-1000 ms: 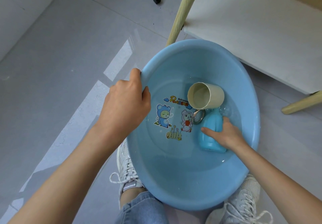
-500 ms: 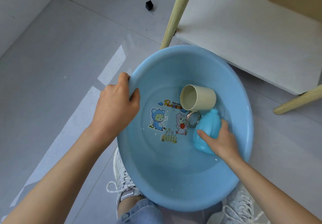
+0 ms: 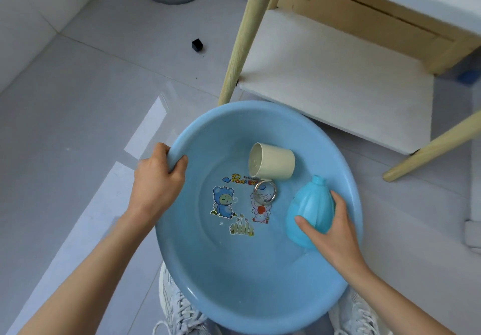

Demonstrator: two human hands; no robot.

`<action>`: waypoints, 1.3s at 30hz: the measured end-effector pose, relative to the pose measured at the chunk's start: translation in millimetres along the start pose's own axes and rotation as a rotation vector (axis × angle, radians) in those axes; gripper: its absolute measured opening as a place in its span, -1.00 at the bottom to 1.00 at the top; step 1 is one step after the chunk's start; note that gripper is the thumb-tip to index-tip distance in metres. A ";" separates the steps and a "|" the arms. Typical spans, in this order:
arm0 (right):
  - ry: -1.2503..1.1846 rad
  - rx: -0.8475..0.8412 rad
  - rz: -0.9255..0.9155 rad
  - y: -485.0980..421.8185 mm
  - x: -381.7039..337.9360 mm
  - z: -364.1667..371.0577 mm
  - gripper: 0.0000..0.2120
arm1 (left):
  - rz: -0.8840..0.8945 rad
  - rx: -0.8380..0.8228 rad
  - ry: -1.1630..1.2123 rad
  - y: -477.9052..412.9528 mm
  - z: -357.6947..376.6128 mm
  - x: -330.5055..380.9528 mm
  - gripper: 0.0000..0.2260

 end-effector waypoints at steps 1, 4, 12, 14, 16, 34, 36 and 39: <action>-0.008 0.009 -0.013 0.6 -3.4 -2.8 -0.18 | -0.015 -0.004 0.007 -0.1 2.7 -1.3 -0.80; -0.031 0.009 -0.064 3.0 -14.9 -8.9 -0.19 | -0.075 -0.018 0.030 1.6 11.4 -11.0 -0.80; -0.106 -0.009 -0.135 4.6 -41.2 -17.5 -0.16 | -0.179 0.008 0.142 16.0 28.6 -36.3 -0.78; -0.106 -0.017 -0.135 4.6 -46.4 -17.3 -0.13 | -0.200 0.028 0.166 21.7 35.0 -39.5 -0.78; -0.100 -0.025 -0.149 3.4 -51.2 -18.3 -0.09 | -0.221 0.036 0.178 25.8 42.3 -42.5 -0.78; -0.113 -0.078 -0.293 18.4 -103.0 -40.5 -0.21 | 0.266 0.057 -0.158 46.1 21.3 17.1 -0.47; -0.100 -0.095 -0.336 23.9 -115.3 -43.9 -0.21 | 0.461 -0.142 -0.024 64.5 34.8 53.7 -0.41; -0.075 -0.132 -0.410 34.0 -134.0 -47.5 -0.19 | 0.516 -0.497 0.185 96.0 58.5 91.9 -0.17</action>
Point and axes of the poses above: each hand's wrist, its own y-axis away from the middle knuckle, its own z-axis out of the palm, x = y × z, the point moved 10 cm from there along -y, towards the middle knuckle, and after that the axes turned 3 degrees about x, right-handed, at the moved point
